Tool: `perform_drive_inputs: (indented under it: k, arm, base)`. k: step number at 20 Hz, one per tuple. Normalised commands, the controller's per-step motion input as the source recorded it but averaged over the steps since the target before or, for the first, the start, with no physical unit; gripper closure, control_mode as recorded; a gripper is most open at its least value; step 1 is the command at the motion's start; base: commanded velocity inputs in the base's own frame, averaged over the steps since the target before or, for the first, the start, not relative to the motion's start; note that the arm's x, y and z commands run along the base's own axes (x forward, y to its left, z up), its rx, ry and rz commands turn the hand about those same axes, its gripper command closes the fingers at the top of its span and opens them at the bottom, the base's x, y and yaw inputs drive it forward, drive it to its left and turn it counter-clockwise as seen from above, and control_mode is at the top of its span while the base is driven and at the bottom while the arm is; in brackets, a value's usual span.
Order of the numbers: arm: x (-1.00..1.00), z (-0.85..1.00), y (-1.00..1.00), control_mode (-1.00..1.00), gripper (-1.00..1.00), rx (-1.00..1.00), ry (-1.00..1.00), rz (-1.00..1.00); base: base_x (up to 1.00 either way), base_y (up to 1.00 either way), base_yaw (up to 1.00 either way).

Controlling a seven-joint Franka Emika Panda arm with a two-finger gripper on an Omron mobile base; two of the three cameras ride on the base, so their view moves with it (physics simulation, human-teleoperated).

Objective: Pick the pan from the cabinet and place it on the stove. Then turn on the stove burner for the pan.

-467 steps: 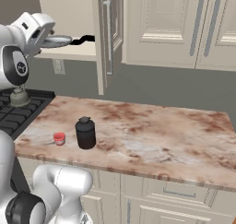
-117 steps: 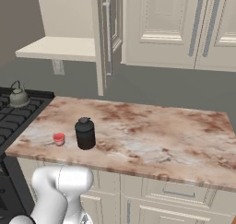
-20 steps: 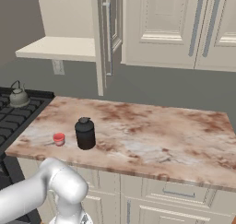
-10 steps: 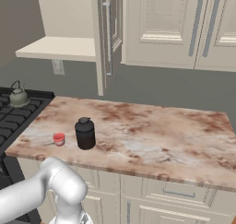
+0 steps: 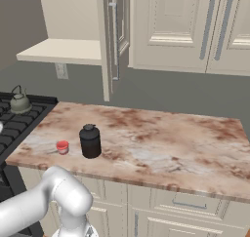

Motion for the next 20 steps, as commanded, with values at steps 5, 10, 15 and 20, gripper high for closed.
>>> perform_drive_inputs:
  k: [5,10,15,20]
  arm:
    - [0.17,-0.13,-0.08,-1.0,1.0,0.01,0.0,-0.05]
    - [0.19,-0.13,-0.01,-1.0,1.0,0.0,0.02,-0.03]
    - [0.14,-0.19,0.0,-1.0,1.0,0.0,0.02,-0.01]
    - [0.15,-0.19,0.09,-1.0,1.0,-0.02,0.02,-0.01]
  base:
    - [0.0,0.0,0.0]
    - [0.0,0.0,0.0]
    - [0.0,0.0,0.0]
    - [0.0,0.0,0.0]
